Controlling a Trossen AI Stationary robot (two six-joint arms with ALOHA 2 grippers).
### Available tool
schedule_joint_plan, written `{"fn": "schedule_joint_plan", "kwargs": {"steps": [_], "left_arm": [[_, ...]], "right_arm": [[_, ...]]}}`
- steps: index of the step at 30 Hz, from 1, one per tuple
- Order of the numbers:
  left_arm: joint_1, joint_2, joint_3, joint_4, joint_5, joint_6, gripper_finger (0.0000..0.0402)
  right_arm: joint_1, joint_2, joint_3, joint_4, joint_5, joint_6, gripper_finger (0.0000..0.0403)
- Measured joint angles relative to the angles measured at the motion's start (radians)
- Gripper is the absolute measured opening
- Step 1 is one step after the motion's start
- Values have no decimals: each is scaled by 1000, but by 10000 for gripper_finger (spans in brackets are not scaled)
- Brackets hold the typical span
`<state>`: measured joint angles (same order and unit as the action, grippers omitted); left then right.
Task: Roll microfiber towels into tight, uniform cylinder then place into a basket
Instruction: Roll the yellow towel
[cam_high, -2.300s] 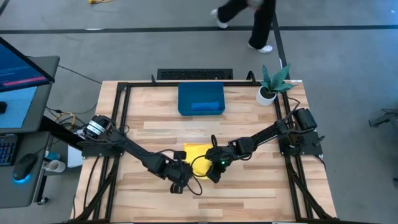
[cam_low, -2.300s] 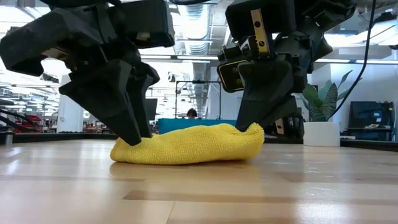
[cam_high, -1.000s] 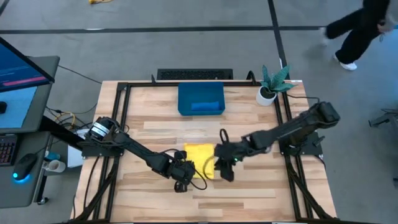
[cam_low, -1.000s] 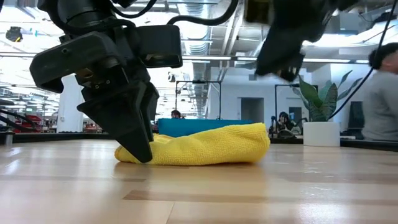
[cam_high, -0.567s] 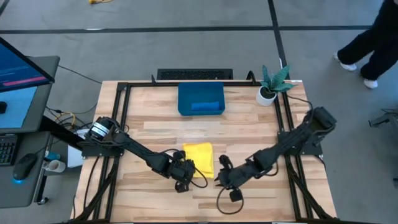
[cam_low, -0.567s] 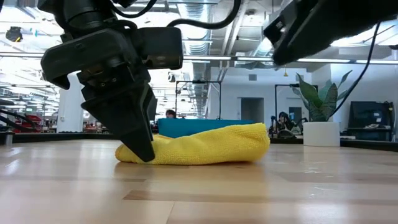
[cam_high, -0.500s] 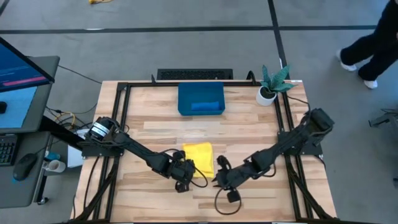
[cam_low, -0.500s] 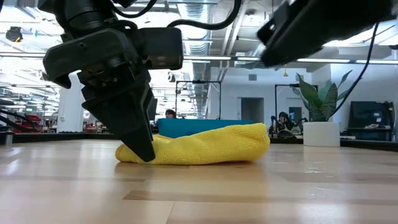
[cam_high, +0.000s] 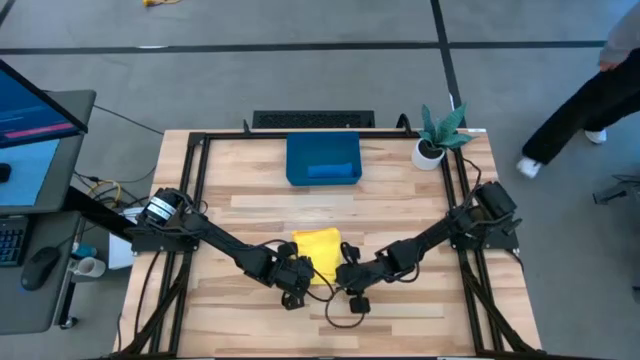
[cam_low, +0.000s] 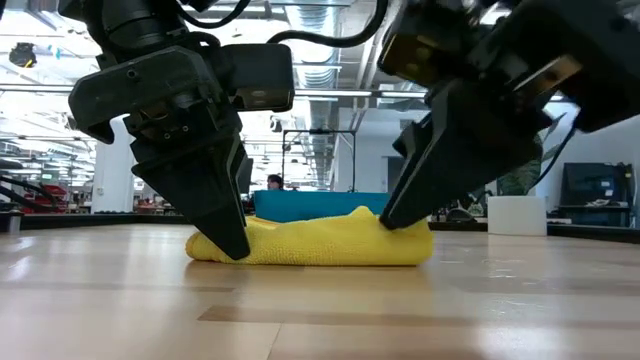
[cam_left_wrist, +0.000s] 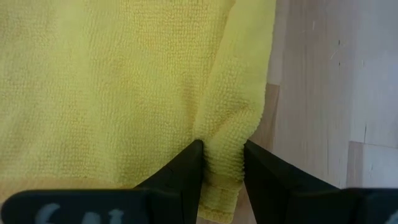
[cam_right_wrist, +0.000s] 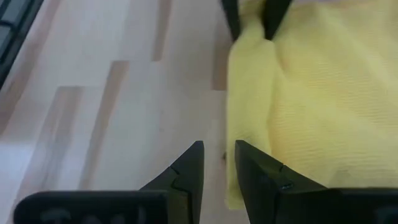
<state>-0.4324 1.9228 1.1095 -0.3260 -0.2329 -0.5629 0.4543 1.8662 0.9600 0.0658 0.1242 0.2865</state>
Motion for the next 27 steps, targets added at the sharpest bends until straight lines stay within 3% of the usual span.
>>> {"fn": "schedule_joint_plan", "kwargs": {"steps": [21,27], "left_arm": [[-8,3,1,4,-36,72,103],[-33,-30,0,-75,-67,73,103]], "right_arm": [[-71,15,4,-120,5,169,113],[-71,18,3,-116,5,243,113]]}}
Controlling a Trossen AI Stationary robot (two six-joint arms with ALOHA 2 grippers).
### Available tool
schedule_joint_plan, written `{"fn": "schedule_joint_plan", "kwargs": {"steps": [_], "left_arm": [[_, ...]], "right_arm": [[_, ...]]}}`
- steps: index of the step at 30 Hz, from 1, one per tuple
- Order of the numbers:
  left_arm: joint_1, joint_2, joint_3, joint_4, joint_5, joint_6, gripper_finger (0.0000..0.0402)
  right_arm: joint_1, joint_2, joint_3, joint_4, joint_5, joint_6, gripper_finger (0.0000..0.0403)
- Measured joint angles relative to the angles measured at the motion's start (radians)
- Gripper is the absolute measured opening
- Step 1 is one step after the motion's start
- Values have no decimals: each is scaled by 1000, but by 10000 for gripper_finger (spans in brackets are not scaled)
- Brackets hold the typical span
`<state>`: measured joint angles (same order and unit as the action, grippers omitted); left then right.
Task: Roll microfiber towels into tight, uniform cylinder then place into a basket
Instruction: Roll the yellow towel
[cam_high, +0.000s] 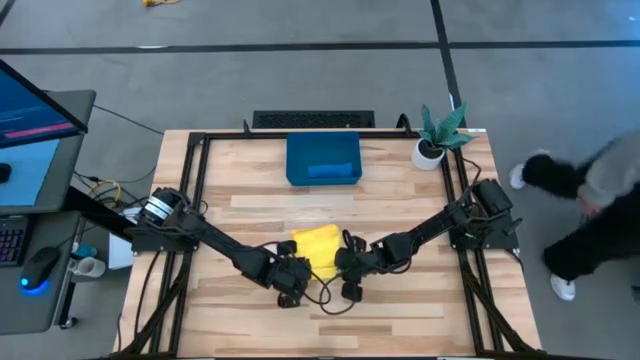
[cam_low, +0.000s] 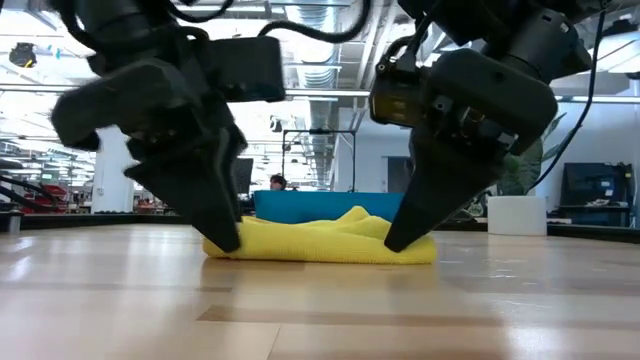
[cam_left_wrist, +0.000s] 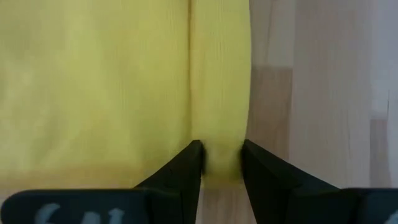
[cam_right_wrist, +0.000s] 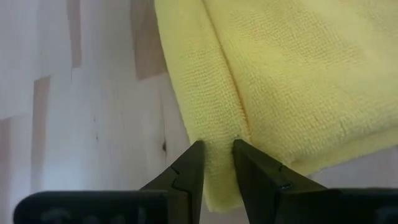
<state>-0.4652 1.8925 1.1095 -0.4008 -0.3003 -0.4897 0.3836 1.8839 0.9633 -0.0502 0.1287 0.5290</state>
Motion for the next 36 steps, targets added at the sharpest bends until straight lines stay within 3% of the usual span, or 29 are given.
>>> {"fn": "schedule_joint_plan", "kwargs": {"steps": [8,13,17,23,30,36], "left_arm": [[-59,-62,-2,-34,-68,-6,103],[-90,-61,-1,72,-152,168,103],[-96,-57,0,105,-147,258,103],[-95,-57,1,65,-110,206,103],[-93,-57,1,-99,-122,62,103],[-93,-57,1,-86,-117,16,128]], "right_arm": [[2,2,-3,28,0,63,113],[2,2,-3,30,0,68,113],[2,3,-3,35,0,69,113],[2,3,-3,36,0,68,113],[2,3,-3,36,0,68,113],[2,3,-3,37,1,68,113]]}}
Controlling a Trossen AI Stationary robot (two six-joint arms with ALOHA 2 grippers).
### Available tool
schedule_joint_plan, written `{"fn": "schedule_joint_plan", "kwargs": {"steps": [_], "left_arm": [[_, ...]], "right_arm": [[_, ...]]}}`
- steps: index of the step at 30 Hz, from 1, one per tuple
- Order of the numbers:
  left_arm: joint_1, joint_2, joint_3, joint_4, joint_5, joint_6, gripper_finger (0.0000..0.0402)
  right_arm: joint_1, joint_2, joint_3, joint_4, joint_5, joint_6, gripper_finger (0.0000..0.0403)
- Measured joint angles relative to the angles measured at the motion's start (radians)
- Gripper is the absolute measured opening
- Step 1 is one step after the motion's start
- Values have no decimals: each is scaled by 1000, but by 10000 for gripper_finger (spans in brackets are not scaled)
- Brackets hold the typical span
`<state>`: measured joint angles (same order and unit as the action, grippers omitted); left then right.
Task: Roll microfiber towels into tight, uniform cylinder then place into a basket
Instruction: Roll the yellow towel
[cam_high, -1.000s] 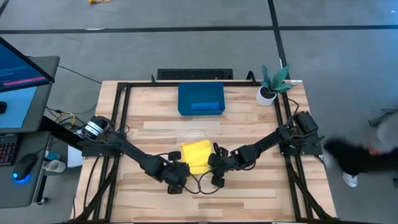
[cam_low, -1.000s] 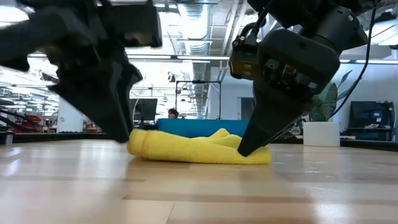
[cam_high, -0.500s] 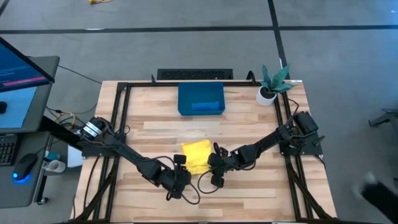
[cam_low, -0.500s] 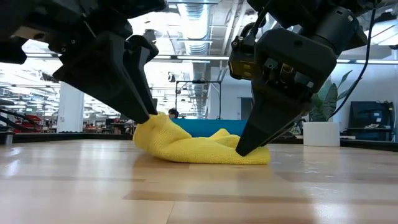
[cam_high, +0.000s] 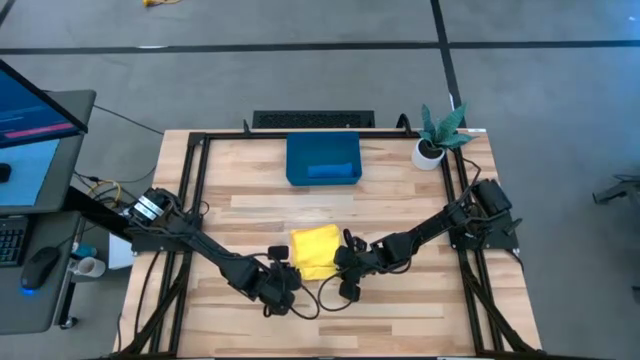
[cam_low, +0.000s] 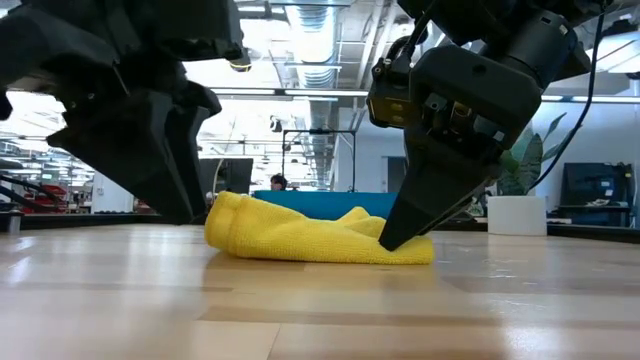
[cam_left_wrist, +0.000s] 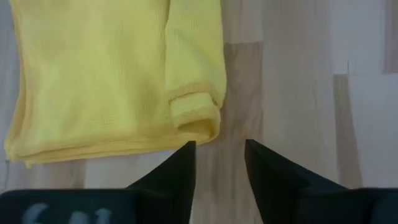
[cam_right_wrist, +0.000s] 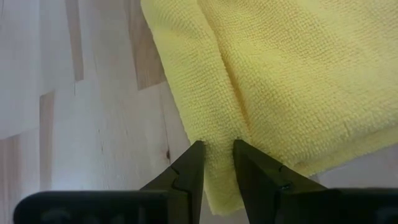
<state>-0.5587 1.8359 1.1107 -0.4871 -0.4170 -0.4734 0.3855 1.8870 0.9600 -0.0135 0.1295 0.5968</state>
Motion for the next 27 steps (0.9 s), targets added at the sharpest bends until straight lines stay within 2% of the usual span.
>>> {"fn": "schedule_joint_plan", "kwargs": {"steps": [6,10,13,17,20,27], "left_arm": [[1,0,0,7,5,-23,187],[0,0,0,7,37,11,208],[-11,0,22,-21,-2,14,208],[-36,0,67,-43,-104,39,198],[-53,-1,81,3,-172,104,190],[-24,-1,29,194,-108,284,175]], "right_arm": [[0,0,0,0,2,-1,113],[0,0,0,0,2,-2,113],[0,0,0,0,2,-2,113],[0,0,0,0,2,-2,113],[0,0,0,0,2,-2,113],[0,0,0,0,3,-2,113]]}}
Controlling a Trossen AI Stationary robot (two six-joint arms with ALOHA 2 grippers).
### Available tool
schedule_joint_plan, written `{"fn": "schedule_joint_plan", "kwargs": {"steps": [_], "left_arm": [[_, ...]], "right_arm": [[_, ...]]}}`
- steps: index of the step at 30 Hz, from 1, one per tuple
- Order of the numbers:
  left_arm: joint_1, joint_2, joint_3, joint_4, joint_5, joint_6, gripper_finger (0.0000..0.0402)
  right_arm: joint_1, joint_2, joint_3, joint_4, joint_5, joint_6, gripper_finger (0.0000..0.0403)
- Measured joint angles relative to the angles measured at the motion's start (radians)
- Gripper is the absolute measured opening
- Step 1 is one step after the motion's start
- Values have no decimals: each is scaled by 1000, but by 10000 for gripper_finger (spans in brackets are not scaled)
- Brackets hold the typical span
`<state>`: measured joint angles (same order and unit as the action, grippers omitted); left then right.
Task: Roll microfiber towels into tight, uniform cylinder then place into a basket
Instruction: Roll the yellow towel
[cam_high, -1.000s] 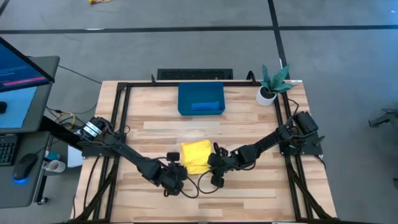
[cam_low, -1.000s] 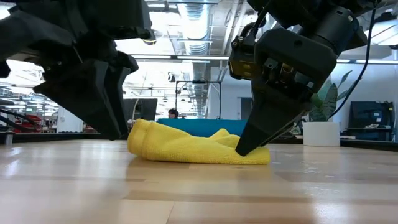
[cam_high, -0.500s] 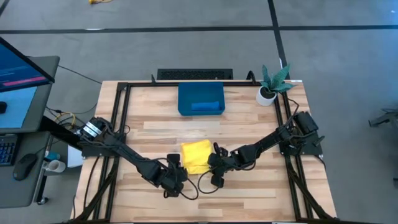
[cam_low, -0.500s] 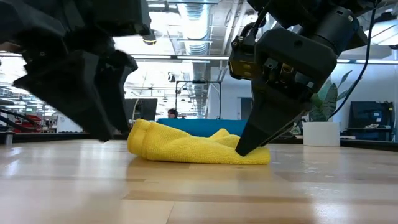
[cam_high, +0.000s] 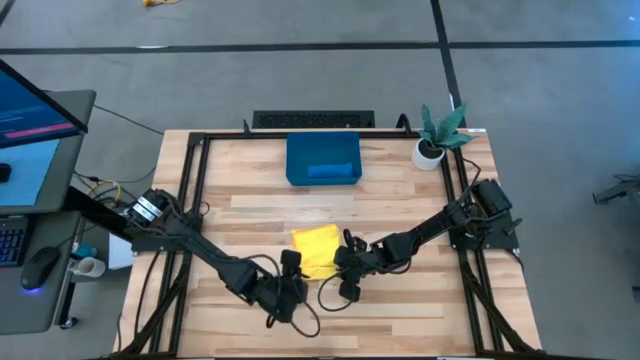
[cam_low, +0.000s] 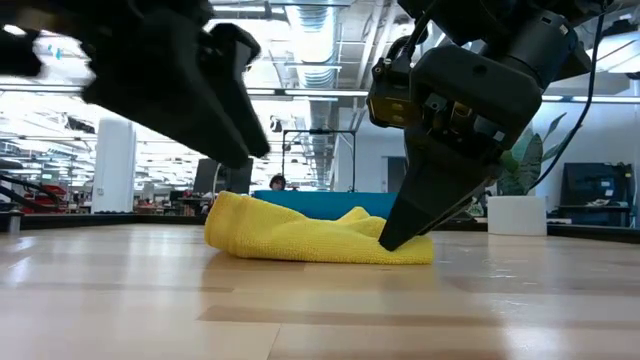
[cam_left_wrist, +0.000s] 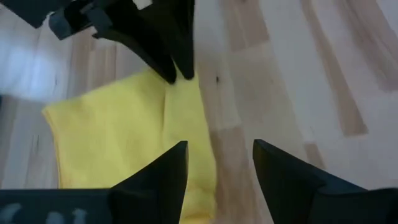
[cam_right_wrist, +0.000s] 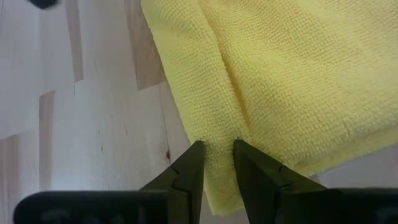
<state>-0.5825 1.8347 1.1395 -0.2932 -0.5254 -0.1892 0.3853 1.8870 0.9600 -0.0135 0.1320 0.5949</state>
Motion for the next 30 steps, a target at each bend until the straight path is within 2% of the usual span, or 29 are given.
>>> {"fn": "schedule_joint_plan", "kwargs": {"steps": [9,18,23,26,30], "left_arm": [[79,0,-99,91,99,-37,173],[89,0,-188,150,106,-40,173],[89,0,-217,189,155,-62,173],[86,-1,-217,176,152,-68,173],[71,-13,-172,61,57,-68,173]], "right_arm": [[0,0,0,0,0,0,113],[0,0,0,0,0,0,113],[0,0,0,0,0,0,113],[0,0,0,0,0,0,113],[0,0,0,-1,0,-1,113]]}}
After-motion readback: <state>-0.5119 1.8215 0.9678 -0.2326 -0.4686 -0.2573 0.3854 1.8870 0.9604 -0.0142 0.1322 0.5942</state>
